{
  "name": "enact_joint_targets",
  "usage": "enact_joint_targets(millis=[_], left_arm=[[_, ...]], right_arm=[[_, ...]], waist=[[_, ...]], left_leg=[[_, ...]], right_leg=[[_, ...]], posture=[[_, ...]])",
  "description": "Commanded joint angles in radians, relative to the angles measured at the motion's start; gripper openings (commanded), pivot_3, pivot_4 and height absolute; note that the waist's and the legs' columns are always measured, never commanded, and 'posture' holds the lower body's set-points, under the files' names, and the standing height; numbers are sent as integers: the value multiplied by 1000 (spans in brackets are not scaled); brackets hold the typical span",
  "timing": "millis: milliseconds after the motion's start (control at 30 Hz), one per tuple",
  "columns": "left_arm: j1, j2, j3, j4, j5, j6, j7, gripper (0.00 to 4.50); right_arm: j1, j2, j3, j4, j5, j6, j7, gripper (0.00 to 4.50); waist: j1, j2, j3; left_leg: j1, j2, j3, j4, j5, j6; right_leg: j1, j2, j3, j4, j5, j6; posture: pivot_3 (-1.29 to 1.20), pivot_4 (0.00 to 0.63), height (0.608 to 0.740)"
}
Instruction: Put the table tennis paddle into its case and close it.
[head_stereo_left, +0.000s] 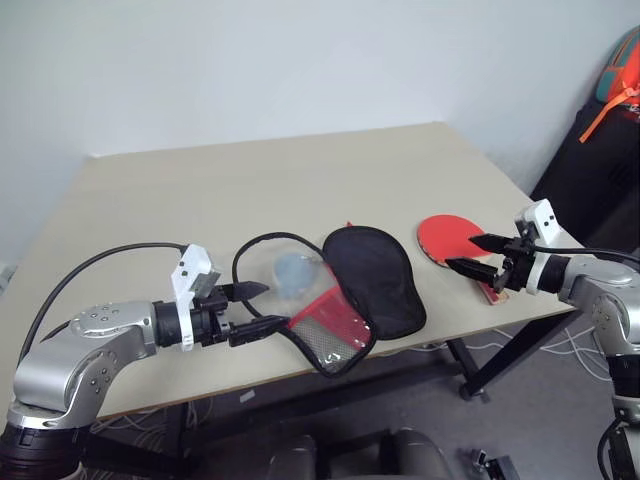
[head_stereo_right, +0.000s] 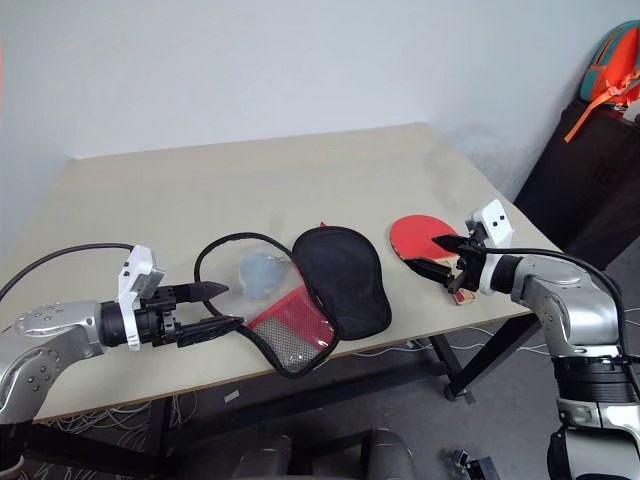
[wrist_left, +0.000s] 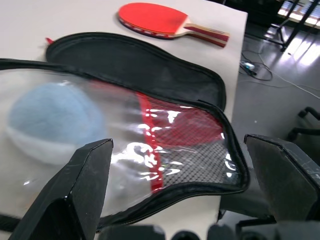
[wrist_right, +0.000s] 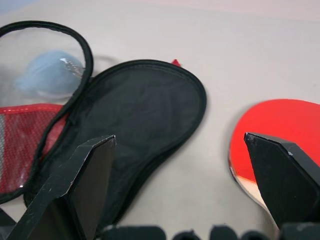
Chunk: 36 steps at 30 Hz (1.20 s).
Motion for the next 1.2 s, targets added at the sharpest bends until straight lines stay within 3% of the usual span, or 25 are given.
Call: enact_joint_targets(millis=[33, 200, 567, 767, 1200], left_arm=[[-15, -12, -13, -57, -32, 8, 6, 4500], [-29, -27, -65, -84, -38, 35, 32, 4500], [-78, -64, -156, -59, 13, 18, 67, 4500], [-102, -65, -160, -49, 15, 22, 60, 4500], [-123, -57, -165, -41, 26, 28, 61, 4500]], right_arm=[[-21, -24, -42, 48, -37, -36, -38, 4442], [-65, -33, -56, 146, -55, -8, -80, 4442], [-242, -44, 96, 390, -205, 64, -77, 4442], [-336, 1, 184, 541, -276, 71, -64, 4442], [-452, 119, 231, 836, -391, -38, -114, 4442]], waist=[[0, 0, 0], [-1, 0, 0], [-1, 0, 0], [-2, 0, 0], [-4, -1, 0]], left_leg=[[0, 0, 0, 0, 0, 0], [0, -2, 0, 0, 0, 0], [1, -3, 0, 1, 0, 0], [1, -4, 0, 2, 0, 0], [1, -4, 0, 2, 1, -1]], right_leg=[[0, 0, 0, 0, 0, 0], [1, 0, 0, 0, 0, 0], [2, 1, 0, 0, 0, 0], [2, 1, 0, 0, 1, 1], [3, 3, 0, 0, 1, 2]], posture=[[0, 0, 724], [0, 0, 724], [0, 0, 724], [0, 0, 724], [0, 0, 724]])
